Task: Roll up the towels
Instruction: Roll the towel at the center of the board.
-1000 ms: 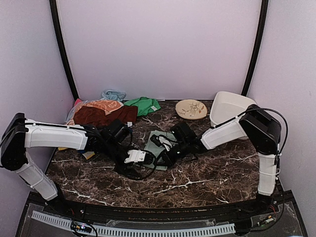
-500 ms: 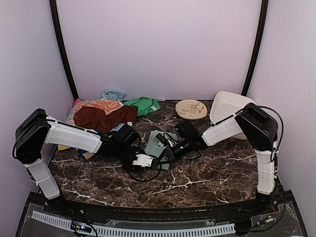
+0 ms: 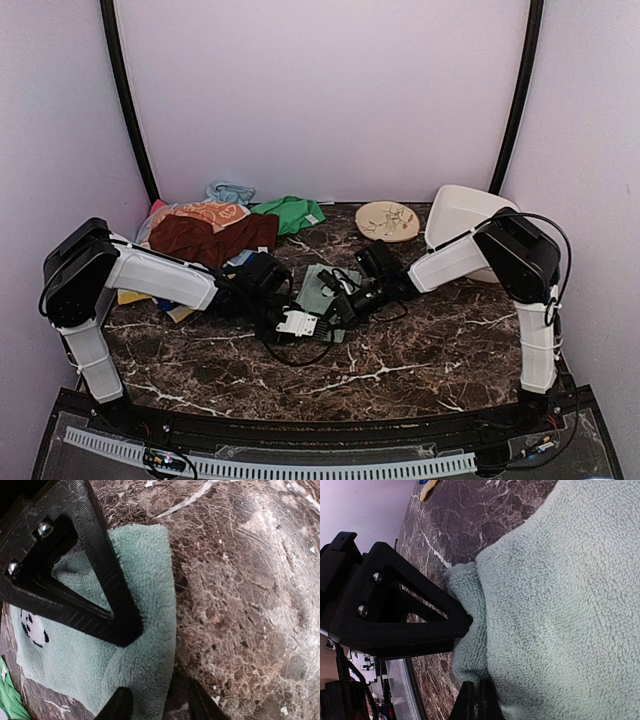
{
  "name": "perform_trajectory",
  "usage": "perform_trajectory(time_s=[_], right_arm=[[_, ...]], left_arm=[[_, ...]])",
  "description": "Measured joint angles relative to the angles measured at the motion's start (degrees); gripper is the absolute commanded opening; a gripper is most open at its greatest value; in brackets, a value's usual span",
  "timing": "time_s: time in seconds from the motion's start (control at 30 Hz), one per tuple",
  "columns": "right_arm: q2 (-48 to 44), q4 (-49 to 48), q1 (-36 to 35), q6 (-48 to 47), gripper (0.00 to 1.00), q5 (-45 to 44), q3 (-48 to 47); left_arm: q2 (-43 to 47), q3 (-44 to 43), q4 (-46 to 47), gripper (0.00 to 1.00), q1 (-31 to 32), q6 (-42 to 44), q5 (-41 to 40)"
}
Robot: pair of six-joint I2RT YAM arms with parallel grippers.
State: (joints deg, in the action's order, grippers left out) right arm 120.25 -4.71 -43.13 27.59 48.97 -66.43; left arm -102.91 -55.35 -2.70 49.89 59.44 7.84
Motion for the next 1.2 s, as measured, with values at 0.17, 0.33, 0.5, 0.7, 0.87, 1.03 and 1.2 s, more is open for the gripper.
perform_trajectory(time_s=[0.17, 0.33, 0.5, 0.7, 0.87, 1.03, 1.2], right_arm=[[0.3, 0.9, 0.2, 0.8, 0.0, 0.6, -0.6], [0.3, 0.9, 0.5, 2.1, 0.08, 1.1, -0.7], [0.2, 0.5, 1.2, 3.6, 0.19, 1.5, -0.7], [-4.6, 0.9, 2.7, 2.7, 0.38, -2.3, 0.6], [-16.1, 1.6, 5.2, -2.1, 0.93, -10.9, 5.5], [-34.1, -4.5, 4.3, -11.3, 1.0, -29.8, 17.8], [-49.3, -14.4, 3.4, -12.8, 1.0, -49.3, 29.2]], left_arm=[[-0.5, -0.1, 1.2, 0.35, 0.3, 0.2, -0.6], [-1.7, -0.6, 2.1, 0.0, 0.5, 0.5, -1.8], [-3.8, -3.9, 0.2, 0.0, 0.5, 0.3, -1.9], [-4.9, -8.8, -8.0, 0.0, 0.2, -3.2, 1.3], [-4.1, -10.5, -17.0, 0.0, 0.1, -7.0, 6.6], [-1.2, -10.4, -27.2, 0.0, 0.1, -10.5, 13.5], [-1.4, -10.4, -34.2, 0.0, -0.2, -12.8, 19.7]])
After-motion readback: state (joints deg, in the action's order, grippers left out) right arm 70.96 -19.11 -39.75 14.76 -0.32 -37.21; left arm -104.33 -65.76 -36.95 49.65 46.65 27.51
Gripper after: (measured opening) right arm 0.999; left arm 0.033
